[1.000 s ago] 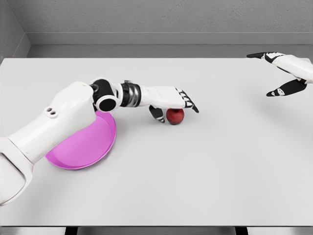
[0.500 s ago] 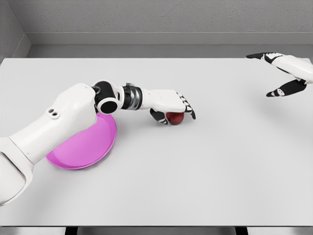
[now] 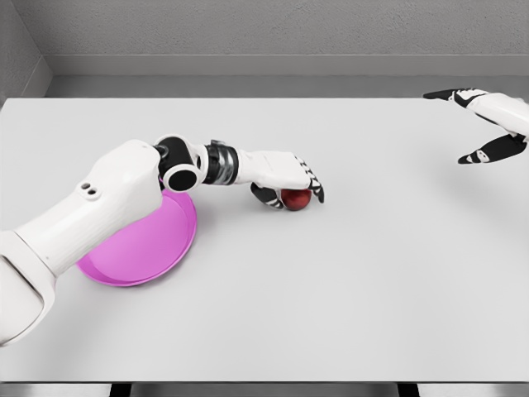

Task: Put the apple on the plate with both arms

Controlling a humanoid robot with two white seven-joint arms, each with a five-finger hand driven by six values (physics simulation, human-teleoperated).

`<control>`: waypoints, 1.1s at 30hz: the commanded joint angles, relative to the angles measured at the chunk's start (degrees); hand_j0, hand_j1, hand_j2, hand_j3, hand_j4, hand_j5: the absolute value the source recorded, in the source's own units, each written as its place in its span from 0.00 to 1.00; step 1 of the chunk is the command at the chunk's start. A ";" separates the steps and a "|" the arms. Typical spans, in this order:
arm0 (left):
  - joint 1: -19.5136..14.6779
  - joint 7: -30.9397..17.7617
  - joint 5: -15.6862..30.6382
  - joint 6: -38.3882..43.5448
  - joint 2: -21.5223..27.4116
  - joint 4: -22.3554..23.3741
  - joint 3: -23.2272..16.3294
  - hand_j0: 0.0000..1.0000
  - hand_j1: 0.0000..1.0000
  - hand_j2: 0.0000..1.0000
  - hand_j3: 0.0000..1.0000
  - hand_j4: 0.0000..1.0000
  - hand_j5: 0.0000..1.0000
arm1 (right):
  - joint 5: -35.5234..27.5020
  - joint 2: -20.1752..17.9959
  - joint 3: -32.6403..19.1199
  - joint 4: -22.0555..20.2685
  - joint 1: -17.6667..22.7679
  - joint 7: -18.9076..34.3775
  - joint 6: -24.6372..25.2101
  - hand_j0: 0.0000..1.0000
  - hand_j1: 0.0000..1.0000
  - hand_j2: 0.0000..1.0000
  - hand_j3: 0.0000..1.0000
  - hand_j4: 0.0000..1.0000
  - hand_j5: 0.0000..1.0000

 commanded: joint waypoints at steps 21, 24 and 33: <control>-1.76 0.29 0.97 -5.39 2.47 -1.19 -0.18 0.50 0.50 0.50 0.50 0.50 0.50 | -0.43 -1.26 -0.07 -0.25 -0.09 -0.03 0.17 1.00 1.00 1.00 1.00 1.00 1.00; -2.11 0.55 5.09 -5.39 7.65 -6.45 -0.09 0.46 0.46 0.46 0.46 0.46 0.46 | -0.43 -1.17 0.02 -0.34 -0.09 -0.03 0.17 1.00 1.00 1.00 1.00 1.00 1.00; -1.58 2.40 15.38 -5.39 36.65 -24.74 1.58 0.44 0.44 0.44 0.44 0.44 0.44 | -0.34 -1.26 0.02 -1.13 -0.97 -0.03 0.17 1.00 1.00 1.00 1.00 1.00 1.00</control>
